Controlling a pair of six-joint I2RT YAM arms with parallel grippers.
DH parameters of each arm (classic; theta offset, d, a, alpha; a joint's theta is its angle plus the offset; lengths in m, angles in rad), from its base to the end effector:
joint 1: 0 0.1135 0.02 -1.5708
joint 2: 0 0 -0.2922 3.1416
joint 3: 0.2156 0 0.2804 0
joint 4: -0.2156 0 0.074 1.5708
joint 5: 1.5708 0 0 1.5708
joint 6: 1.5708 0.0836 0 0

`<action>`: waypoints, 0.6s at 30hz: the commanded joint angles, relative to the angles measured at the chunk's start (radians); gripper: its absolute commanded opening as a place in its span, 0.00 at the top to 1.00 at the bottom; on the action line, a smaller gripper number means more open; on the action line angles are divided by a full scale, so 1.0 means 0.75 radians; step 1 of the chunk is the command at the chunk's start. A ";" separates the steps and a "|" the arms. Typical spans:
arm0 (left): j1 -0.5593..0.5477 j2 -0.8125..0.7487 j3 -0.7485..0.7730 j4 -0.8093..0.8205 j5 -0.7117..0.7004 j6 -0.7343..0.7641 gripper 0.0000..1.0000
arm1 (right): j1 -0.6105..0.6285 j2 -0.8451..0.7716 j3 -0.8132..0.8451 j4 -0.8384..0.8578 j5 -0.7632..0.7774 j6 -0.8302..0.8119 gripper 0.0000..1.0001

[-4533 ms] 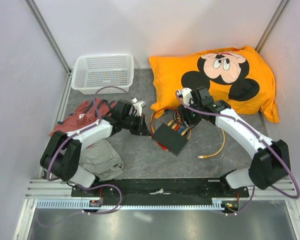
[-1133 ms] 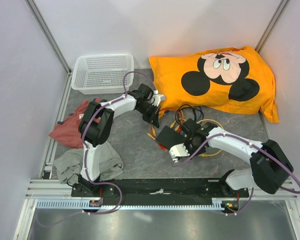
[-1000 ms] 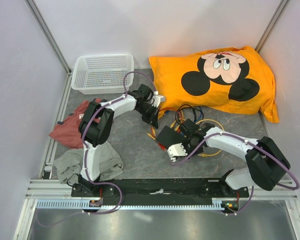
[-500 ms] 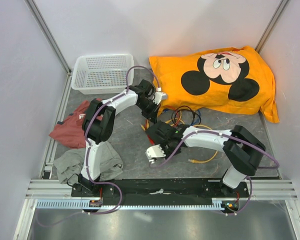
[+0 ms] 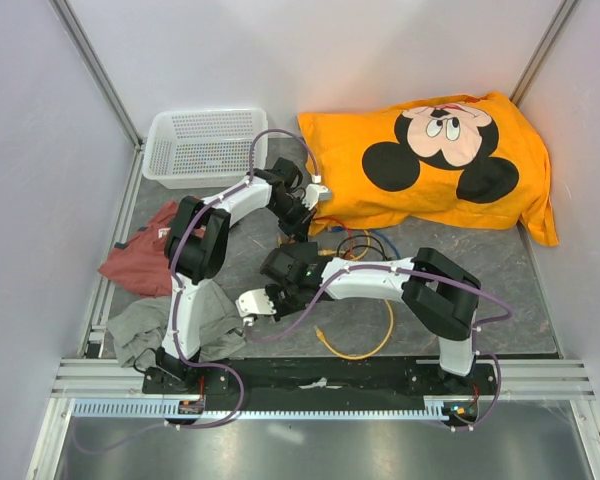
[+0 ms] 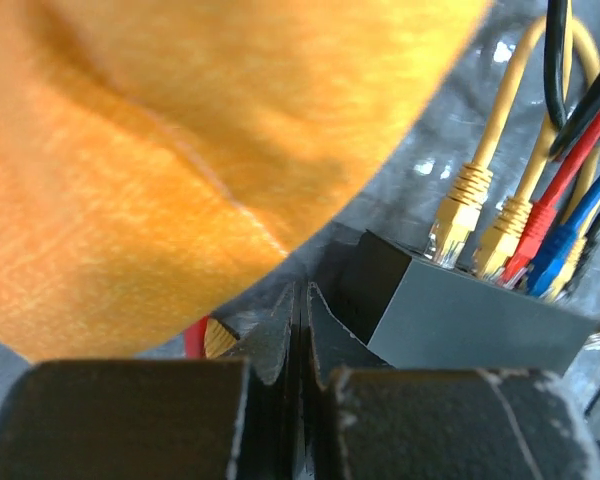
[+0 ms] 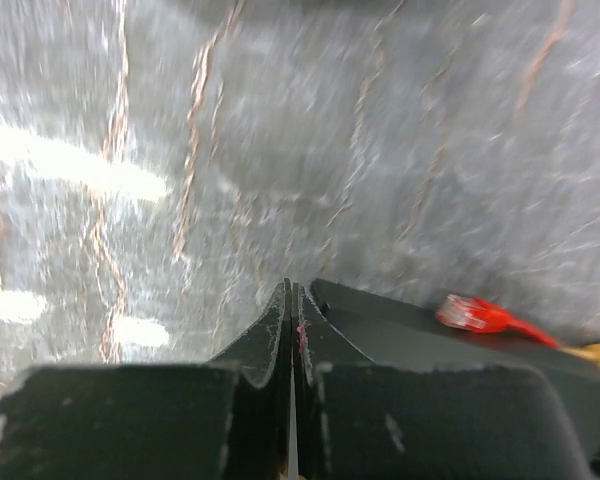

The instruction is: Pull the plug from the switch port

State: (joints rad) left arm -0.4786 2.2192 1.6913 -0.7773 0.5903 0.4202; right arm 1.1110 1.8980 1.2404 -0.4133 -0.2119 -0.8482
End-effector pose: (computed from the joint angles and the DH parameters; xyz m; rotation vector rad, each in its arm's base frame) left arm 0.4232 -0.2720 0.1218 1.3066 2.4496 -0.8539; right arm 0.1804 0.4039 0.1336 -2.2405 1.4174 0.3680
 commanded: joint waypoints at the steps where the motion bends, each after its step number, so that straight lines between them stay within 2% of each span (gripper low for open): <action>1: -0.037 -0.034 -0.075 -0.170 0.168 0.035 0.98 | -0.035 -0.017 0.099 0.093 0.051 0.033 0.99; 4: -0.055 -0.063 -0.138 -0.154 0.199 0.021 0.99 | -0.039 -0.068 0.079 0.046 0.021 0.077 0.99; 8: -0.059 -0.055 -0.112 -0.115 0.162 -0.028 0.98 | -0.039 -0.089 0.085 0.023 0.008 0.147 0.99; 14: -0.033 -0.081 0.115 -0.135 0.215 -0.145 0.98 | -0.039 -0.185 0.236 -0.097 -0.045 0.290 0.99; 18: -0.033 -0.071 0.397 -0.240 0.225 -0.180 0.98 | -0.037 -0.272 0.434 -0.279 -0.139 0.456 0.96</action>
State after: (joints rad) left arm -0.5030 2.2002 1.7847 -0.8776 0.6960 0.3500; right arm 1.0779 1.8202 1.4097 -0.5201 -0.2516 -0.6460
